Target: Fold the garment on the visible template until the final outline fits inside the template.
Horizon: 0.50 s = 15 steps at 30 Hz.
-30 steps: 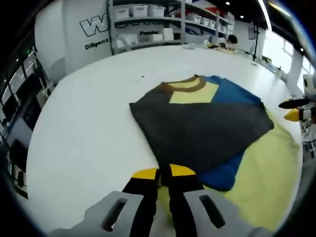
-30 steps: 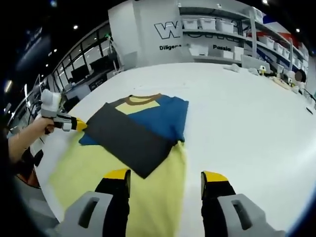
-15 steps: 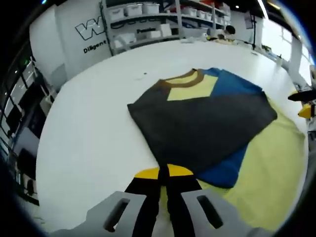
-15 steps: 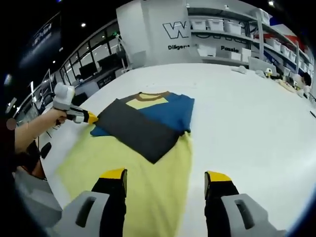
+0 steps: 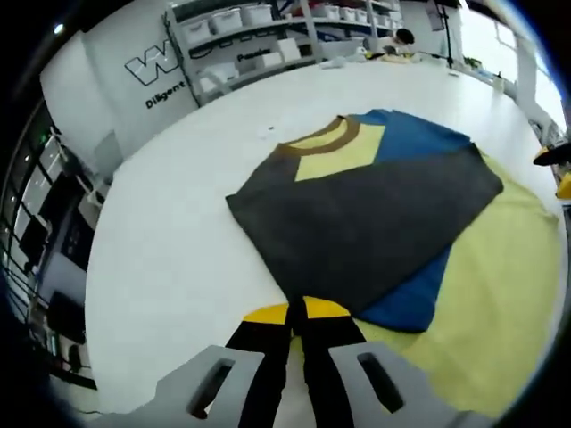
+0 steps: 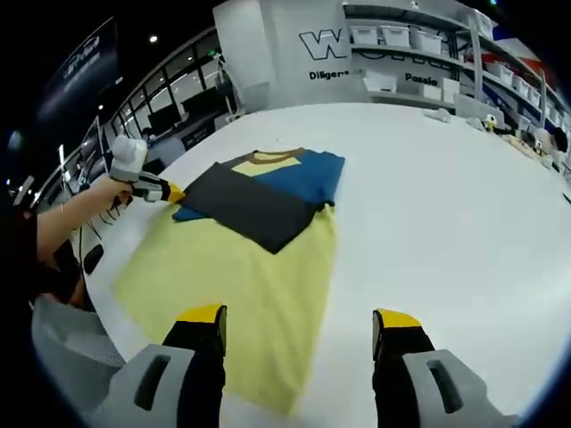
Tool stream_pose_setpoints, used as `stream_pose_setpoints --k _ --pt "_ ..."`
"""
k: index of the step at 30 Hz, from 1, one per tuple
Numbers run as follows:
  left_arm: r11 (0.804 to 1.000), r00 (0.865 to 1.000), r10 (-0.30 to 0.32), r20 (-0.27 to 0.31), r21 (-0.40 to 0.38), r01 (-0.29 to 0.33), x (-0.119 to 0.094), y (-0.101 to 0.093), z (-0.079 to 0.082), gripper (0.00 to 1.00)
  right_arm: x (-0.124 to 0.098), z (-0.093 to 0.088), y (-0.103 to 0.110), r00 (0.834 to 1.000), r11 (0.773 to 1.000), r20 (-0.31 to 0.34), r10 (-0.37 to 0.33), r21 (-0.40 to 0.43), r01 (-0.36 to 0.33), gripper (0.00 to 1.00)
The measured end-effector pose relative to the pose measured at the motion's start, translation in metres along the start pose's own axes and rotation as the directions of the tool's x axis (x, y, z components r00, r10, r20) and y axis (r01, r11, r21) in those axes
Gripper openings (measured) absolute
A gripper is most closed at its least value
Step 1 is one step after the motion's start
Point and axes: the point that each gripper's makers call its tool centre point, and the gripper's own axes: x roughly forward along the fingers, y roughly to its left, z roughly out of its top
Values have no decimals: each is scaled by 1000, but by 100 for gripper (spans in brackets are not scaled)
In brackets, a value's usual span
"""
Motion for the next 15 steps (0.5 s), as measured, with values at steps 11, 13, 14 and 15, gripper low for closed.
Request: stream_pose_setpoints --k 11,13,14,15 --pt "982 994 -6 107 -188 27 -37 -1 13 53 -3 7 15 999 1000 49 12 4 -12 65" --pt "978 992 -15 124 -202 40 -44 -3 13 59 -3 8 19 999 1000 50 19 -3 -19 66" --pt "976 991 -21 132 -211 49 -48 -5 13 62 -3 8 21 998 1000 51 22 -9 -22 67" --pt "975 989 -30 142 -214 61 -53 -7 13 63 -4 7 23 998 999 49 28 -16 -27 69"
